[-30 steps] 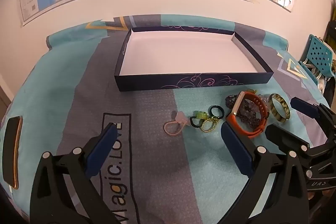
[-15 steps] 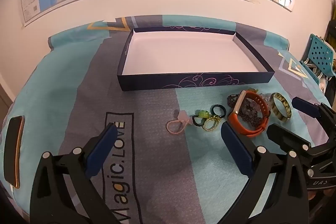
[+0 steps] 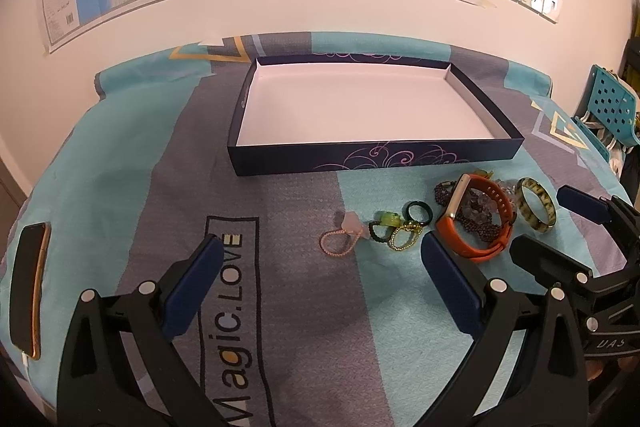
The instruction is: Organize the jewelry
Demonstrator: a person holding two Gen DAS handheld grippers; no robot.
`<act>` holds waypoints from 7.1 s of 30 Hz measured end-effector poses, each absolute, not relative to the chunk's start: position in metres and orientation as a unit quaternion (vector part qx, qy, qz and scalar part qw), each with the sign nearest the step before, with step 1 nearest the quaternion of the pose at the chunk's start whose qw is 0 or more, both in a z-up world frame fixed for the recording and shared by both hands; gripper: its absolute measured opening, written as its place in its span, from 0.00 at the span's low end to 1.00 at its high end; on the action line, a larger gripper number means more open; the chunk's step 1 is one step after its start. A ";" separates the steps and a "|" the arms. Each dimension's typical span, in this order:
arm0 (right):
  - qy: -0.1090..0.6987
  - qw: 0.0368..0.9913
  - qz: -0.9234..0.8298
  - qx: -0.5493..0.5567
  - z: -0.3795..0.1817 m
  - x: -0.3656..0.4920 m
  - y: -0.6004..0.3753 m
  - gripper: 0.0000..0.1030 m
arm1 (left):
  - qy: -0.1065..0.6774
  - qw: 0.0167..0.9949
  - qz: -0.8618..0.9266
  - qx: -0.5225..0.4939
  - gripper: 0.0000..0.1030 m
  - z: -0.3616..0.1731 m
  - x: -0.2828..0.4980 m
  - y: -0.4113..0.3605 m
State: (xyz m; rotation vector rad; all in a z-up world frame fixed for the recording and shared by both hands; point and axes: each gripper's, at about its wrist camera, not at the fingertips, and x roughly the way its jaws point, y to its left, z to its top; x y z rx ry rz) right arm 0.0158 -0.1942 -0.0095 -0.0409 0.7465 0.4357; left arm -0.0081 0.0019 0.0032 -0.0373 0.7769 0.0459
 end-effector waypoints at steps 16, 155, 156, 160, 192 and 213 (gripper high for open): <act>0.366 0.906 0.212 -0.018 -0.011 0.016 -0.194 0.94 | 0.379 0.925 0.023 -0.018 0.94 0.004 -0.008 0.002; 0.384 0.892 0.236 0.007 0.020 0.118 -0.256 0.05 | 0.423 0.892 -0.156 0.034 0.11 0.046 0.089 -0.021; 0.383 0.893 0.234 0.003 0.021 0.128 -0.250 0.05 | 0.421 0.893 -0.150 0.043 0.11 0.048 0.098 -0.019; 0.393 0.889 0.233 0.012 0.020 0.169 -0.233 0.05 | 0.425 0.892 -0.138 0.062 0.11 0.048 0.132 -0.010; 0.465 0.868 0.163 0.058 -0.015 0.277 -0.176 0.13 | 0.472 0.868 -0.107 0.114 0.13 0.005 0.267 0.004; 0.411 0.863 0.292 -0.045 -0.006 0.087 -0.236 0.30 | 0.351 0.928 -0.117 0.039 0.48 0.050 0.087 0.027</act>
